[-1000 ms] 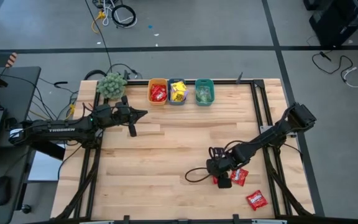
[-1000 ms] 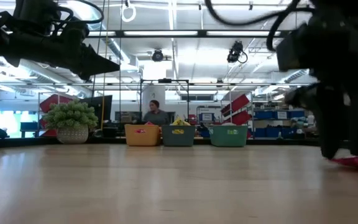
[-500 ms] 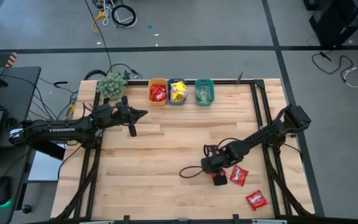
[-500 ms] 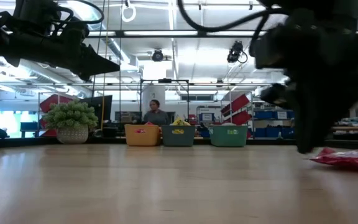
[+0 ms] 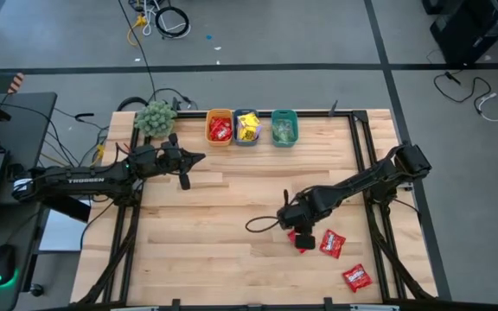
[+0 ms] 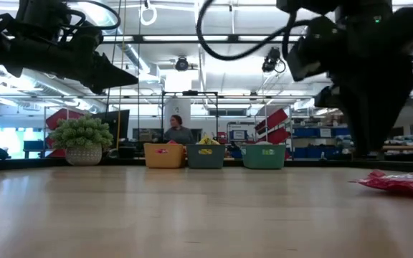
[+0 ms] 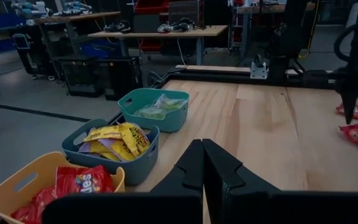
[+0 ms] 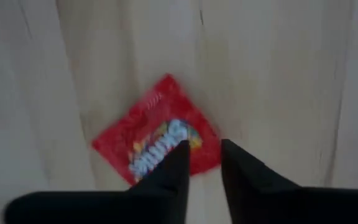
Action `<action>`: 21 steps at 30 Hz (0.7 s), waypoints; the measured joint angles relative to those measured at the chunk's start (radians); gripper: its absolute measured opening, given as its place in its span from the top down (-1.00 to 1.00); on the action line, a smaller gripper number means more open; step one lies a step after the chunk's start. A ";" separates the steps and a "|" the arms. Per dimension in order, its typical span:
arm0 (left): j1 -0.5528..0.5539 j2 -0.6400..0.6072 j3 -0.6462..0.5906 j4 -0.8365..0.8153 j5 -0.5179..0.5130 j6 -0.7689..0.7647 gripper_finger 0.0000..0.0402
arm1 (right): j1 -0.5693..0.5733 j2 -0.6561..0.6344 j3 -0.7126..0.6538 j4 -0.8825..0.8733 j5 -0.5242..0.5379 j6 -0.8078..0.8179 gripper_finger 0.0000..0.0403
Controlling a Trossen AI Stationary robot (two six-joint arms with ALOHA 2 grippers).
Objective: Sort candy
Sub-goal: Put the red candy pack into the yellow bin
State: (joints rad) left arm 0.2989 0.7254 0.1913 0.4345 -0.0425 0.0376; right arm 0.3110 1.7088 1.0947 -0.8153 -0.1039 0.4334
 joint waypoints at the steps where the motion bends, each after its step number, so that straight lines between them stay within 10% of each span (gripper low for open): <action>1: 0.000 0.000 0.000 -0.001 0.000 0.000 1.00 | 0.000 0.000 -0.004 -0.011 -0.001 0.005 0.56; 12: -0.001 0.000 0.000 -0.015 0.008 0.003 1.00 | -0.084 0.000 -0.099 0.050 -0.118 -0.082 0.08; 21: -0.001 0.000 0.000 -0.041 0.009 0.003 1.00 | -0.104 -0.002 -0.182 0.151 -0.230 -0.117 0.61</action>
State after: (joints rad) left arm 0.2981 0.7254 0.1909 0.3934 -0.0332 0.0402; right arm 0.2069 1.7066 0.9130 -0.6645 -0.3340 0.3169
